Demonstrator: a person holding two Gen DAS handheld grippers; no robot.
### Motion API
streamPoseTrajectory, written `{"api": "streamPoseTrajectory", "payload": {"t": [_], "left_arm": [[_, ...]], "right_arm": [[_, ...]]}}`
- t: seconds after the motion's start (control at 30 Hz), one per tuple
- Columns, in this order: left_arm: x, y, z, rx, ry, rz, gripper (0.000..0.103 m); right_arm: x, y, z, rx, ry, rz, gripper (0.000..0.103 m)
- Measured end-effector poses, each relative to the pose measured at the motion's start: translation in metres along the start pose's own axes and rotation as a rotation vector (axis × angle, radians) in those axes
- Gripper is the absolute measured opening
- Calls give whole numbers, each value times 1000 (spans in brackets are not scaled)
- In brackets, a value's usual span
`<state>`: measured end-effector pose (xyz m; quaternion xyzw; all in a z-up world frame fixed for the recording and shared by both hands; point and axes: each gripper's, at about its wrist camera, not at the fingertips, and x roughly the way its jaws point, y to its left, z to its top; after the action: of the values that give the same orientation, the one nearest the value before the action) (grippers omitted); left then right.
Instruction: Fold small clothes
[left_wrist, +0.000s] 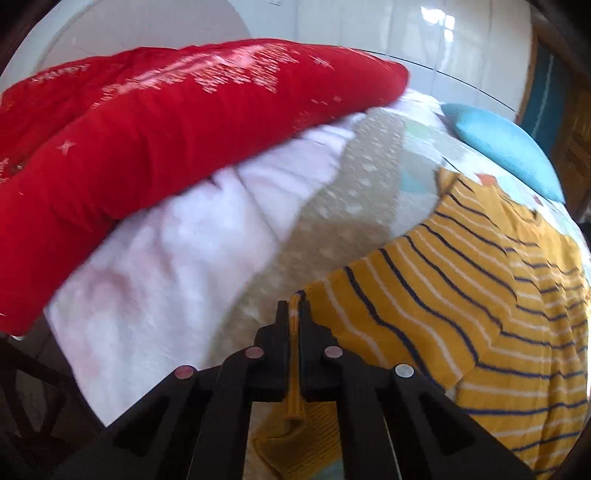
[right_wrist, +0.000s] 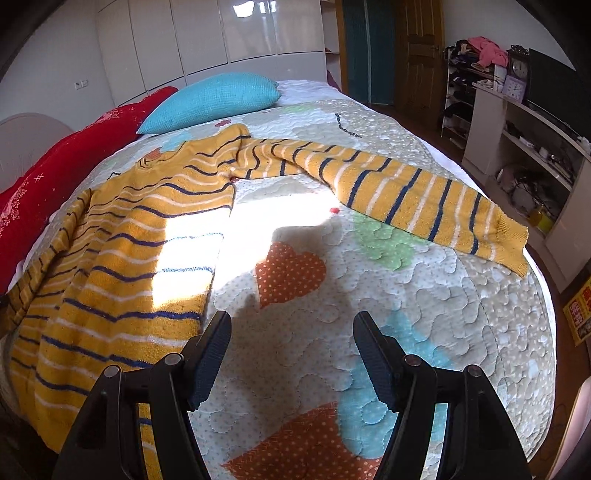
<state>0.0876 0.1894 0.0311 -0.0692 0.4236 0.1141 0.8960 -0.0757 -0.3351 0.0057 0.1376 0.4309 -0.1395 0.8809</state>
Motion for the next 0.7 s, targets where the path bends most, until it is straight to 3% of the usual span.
{"api": "streamPoseTrajectory", "payload": {"t": [0.07,0.17,0.2,0.27,0.33,0.43,0.53,0.57,0.6,0.67,0.7], "left_arm": [[-2,19,11,-41,-15,63,4],[-15,33,6,-77,-10,-7,4],[-22,33,-2,-77,1,-39,7],[-37,23,-24,-59,23,-136,20],[-52,6,-49,-34,42,-237,46],[-68,-28,-85,26,79,-382,50],[-74,-66,-114,109,117,-491,65],[-74,-79,-123,137,131,-498,65],[-73,-91,-129,166,142,-488,65],[-76,-109,-139,229,113,-415,62],[-79,-117,-141,262,102,-367,37]], "right_arm": [[1,1,2,15,3,10,73],[-1,3,-2,42,9,93,73],[-2,3,-4,49,15,132,73],[-4,6,-11,71,30,225,73],[-4,9,-18,94,49,315,73],[1,21,-29,97,84,398,73],[4,35,-39,54,78,372,75],[4,40,-39,35,70,358,75],[4,45,-40,19,69,352,72],[6,53,-38,0,76,359,42],[9,56,-38,-8,88,363,20]]}}
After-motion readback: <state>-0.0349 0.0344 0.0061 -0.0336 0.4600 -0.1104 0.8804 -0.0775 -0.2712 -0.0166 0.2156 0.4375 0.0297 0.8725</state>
